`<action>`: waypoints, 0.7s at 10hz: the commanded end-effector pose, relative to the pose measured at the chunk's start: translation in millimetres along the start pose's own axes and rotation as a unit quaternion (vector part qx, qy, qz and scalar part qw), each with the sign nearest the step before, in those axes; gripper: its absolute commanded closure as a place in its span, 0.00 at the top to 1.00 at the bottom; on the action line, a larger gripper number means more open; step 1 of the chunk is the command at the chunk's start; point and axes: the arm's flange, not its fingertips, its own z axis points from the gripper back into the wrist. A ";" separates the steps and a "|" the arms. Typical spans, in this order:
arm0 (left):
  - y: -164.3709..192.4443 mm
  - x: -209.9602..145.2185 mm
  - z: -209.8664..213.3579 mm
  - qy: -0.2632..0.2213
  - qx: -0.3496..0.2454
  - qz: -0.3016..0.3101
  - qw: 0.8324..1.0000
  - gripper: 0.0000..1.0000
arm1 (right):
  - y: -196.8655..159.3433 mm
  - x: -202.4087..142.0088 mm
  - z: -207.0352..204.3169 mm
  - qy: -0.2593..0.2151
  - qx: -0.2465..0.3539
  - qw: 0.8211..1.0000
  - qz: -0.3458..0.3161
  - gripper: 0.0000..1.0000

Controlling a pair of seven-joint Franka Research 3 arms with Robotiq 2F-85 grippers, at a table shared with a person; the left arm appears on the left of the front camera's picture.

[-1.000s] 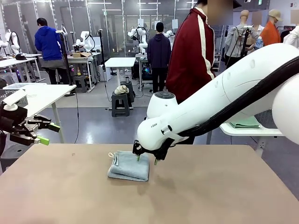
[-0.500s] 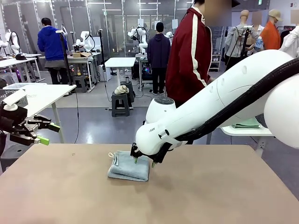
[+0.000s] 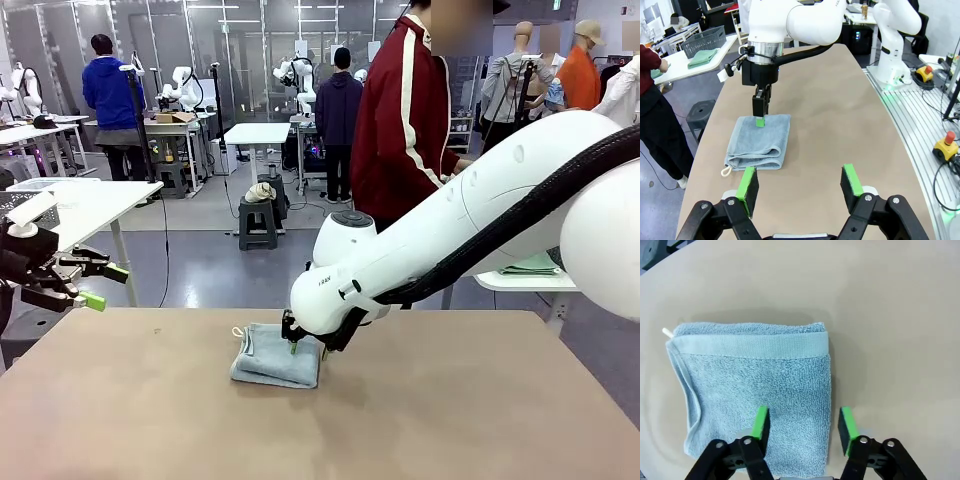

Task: Fold the towels and place them in the basket.
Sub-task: Place the folded Towel with hook on the right side of the table.

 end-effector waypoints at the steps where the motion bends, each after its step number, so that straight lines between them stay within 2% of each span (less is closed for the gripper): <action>1: -3.3 1.9 0.4 -0.003 0.001 -0.001 1.000 0.84 | -4.6 -1.3 -2.3 -0.007 0.013 1.000 0.005 0.45; 2: -3.3 1.9 0.4 -0.003 0.001 -0.001 1.000 0.84 | -5.5 -1.4 -4.0 -0.008 0.015 1.000 0.006 0.43; 3: -3.3 1.9 0.4 -0.003 0.001 -0.001 1.000 0.84 | -6.5 -1.5 -7.8 -0.009 0.016 1.000 0.007 0.25; 4: -3.3 1.9 0.4 -0.003 0.001 -0.001 1.000 0.84 | -7.1 -2.0 -11.3 -0.007 0.013 1.000 0.008 0.23; 5: -3.3 1.9 0.4 -0.003 0.001 -0.001 1.000 0.84 | -7.6 -2.4 -12.7 -0.006 0.014 1.000 0.009 0.25; 6: -3.3 1.9 0.4 -0.003 0.001 -0.001 1.000 0.84 | -7.4 -3.3 -13.6 -0.007 0.014 1.000 0.010 0.03; 7: -3.3 1.9 0.4 -0.003 0.001 -0.001 1.000 0.84 | -6.6 -4.2 -13.2 -0.008 0.014 1.000 0.012 0.05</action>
